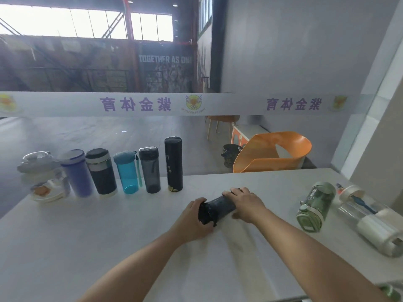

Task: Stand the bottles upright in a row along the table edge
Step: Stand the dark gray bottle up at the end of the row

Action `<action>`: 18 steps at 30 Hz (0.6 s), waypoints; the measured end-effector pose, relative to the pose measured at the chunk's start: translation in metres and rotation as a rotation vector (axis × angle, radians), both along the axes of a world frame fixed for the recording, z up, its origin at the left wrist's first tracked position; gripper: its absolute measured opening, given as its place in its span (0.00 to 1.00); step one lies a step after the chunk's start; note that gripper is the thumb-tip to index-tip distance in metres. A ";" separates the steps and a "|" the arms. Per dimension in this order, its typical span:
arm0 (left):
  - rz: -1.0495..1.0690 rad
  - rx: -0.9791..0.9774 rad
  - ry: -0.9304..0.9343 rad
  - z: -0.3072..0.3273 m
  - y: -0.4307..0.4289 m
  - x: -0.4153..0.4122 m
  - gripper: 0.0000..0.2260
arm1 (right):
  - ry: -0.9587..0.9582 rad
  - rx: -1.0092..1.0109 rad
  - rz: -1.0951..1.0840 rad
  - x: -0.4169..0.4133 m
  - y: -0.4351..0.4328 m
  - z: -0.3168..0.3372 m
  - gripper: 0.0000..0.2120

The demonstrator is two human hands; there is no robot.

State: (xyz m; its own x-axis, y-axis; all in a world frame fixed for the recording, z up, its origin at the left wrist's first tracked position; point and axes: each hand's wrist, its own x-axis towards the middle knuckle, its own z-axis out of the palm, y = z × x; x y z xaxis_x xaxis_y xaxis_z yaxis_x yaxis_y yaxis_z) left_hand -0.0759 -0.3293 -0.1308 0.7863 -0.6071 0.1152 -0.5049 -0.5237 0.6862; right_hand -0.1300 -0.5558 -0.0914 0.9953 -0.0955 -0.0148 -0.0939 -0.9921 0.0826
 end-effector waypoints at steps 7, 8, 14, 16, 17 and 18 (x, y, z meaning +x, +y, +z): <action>0.061 -0.161 0.003 0.009 0.010 0.011 0.43 | -0.133 0.134 -0.022 0.019 0.003 0.001 0.29; 0.094 -0.192 0.006 0.011 0.012 0.015 0.44 | -0.143 0.207 -0.042 0.023 0.002 0.003 0.30; 0.228 0.006 -0.122 0.014 0.026 0.040 0.29 | -0.188 0.779 -0.176 0.054 0.008 0.010 0.32; 0.217 0.158 -0.160 0.010 0.030 0.046 0.24 | -0.185 0.906 -0.197 0.064 0.015 0.007 0.32; 0.221 0.221 -0.146 0.007 0.032 0.049 0.24 | -0.186 0.954 -0.203 0.069 0.019 0.005 0.32; 0.227 0.272 -0.124 0.004 0.034 0.051 0.24 | -0.188 0.993 -0.210 0.075 0.022 0.003 0.32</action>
State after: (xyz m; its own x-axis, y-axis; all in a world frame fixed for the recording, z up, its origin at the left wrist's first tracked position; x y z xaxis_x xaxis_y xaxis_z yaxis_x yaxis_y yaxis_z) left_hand -0.0247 -0.2954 -0.1270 0.8944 -0.4407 0.0765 -0.4259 -0.7866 0.4472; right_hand -0.0553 -0.5341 -0.0882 0.9543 -0.2976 -0.0274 -0.1998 -0.5672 -0.7989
